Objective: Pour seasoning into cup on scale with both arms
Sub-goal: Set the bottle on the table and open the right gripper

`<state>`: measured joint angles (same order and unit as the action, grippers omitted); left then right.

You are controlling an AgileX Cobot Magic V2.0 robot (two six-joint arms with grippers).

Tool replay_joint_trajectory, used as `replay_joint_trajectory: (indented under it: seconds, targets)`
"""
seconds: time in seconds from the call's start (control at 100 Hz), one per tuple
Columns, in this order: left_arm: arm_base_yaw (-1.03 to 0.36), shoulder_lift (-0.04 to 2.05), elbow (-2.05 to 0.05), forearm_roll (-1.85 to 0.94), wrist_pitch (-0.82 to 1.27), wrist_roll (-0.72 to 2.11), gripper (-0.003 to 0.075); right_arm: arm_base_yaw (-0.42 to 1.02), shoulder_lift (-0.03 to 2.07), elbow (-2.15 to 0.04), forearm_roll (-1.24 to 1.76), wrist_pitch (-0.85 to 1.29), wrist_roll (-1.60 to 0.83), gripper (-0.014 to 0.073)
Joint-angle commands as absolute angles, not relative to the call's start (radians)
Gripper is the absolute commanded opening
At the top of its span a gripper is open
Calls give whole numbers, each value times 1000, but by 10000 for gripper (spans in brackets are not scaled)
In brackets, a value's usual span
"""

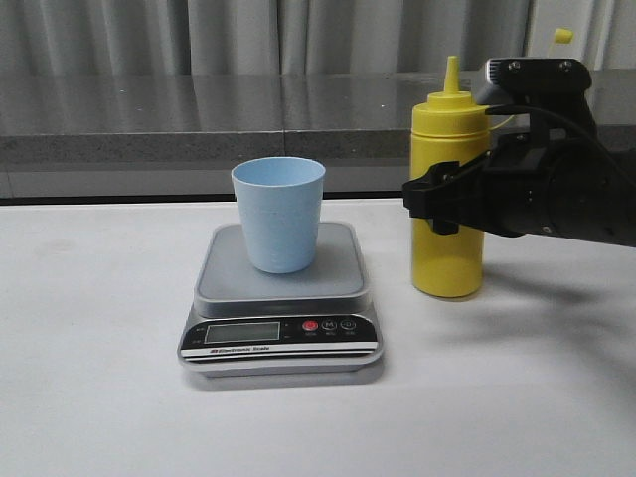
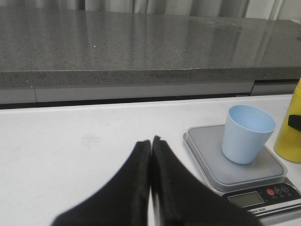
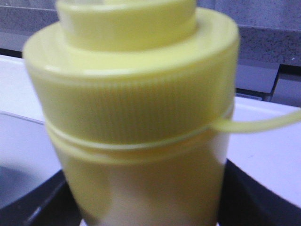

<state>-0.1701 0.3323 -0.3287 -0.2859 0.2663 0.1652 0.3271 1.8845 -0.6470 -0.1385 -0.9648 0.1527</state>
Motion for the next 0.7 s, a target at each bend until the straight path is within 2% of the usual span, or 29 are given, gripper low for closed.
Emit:
replay_joint_trajectory:
  seconds: [0.0, 0.17, 0.24, 0.33, 0.46, 0.53, 0.69]
  targets:
    - [-170, 341, -356, -296, 193, 166, -20, 329, 1850, -668, -154, -1047, 157, 257]
    - [-170, 341, -356, -296, 193, 166, -20, 329, 1851, -668, -154, -1049, 157, 261]
    - [-170, 341, -356, -296, 193, 166, -20, 329, 1851, -668, -154, -1049, 157, 297]
    - [-170, 341, -356, -296, 193, 166, -20, 329, 1851, -668, -154, -1055, 157, 430]
    - [-170, 341, -356, -296, 193, 166, -20, 329, 1851, -668, -154, -1064, 157, 669]
    - [-170, 341, -356, -296, 193, 166, -20, 329, 1851, -668, -154, -1065, 157, 645]
    - [-170, 341, -356, -296, 193, 166, -20, 329, 1847, -668, -154, -1067, 157, 648]
